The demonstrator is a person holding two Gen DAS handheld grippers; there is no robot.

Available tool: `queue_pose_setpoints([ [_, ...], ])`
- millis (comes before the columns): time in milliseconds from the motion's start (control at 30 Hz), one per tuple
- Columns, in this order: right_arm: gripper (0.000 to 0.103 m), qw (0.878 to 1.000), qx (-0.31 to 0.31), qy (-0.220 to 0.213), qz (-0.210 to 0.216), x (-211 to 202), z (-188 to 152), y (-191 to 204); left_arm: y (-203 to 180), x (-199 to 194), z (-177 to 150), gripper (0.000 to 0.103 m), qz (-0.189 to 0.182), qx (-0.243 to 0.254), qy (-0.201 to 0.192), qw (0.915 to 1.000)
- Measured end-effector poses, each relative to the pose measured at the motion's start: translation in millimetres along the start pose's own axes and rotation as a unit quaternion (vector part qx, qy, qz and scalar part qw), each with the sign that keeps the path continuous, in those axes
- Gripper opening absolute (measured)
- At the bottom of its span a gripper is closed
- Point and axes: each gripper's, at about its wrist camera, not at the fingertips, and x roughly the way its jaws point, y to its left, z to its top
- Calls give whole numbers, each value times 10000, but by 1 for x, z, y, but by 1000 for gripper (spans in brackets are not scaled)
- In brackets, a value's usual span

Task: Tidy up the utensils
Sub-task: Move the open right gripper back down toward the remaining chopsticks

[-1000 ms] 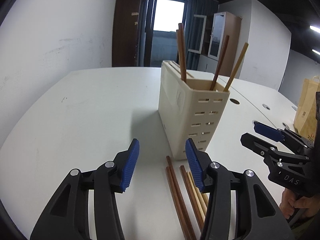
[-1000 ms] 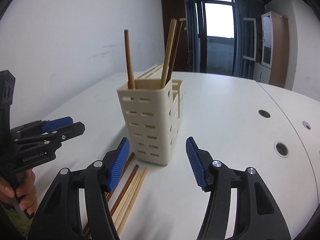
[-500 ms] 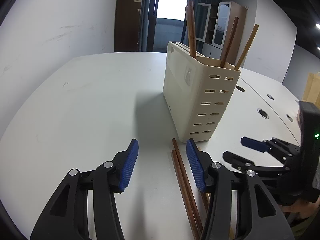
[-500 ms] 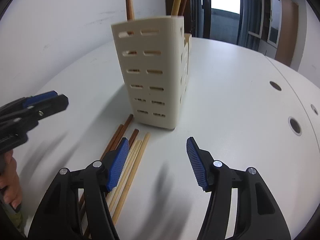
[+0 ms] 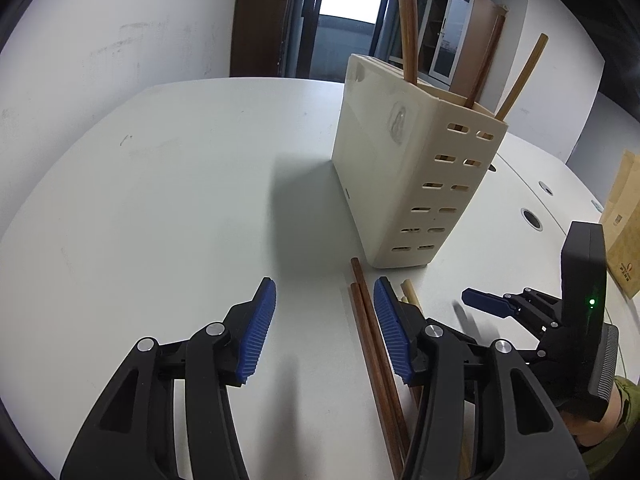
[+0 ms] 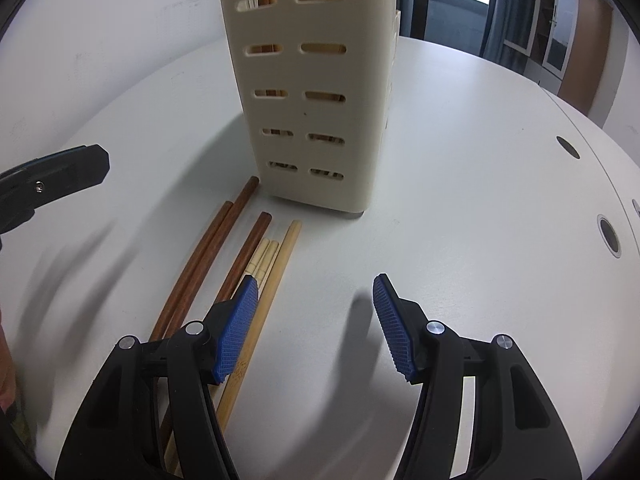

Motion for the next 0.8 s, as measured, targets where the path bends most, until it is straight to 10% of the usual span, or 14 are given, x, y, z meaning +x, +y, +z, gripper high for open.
queue_pose_setpoints([
  [433, 59, 9999, -104, 125, -57, 3, -6, 10, -4, 16, -5, 52, -17, 131, 220, 9997],
  [800, 25, 9998, -76, 153, 84, -2, -3, -8, -22, 47, -22, 51, 12, 506, 709, 9962],
])
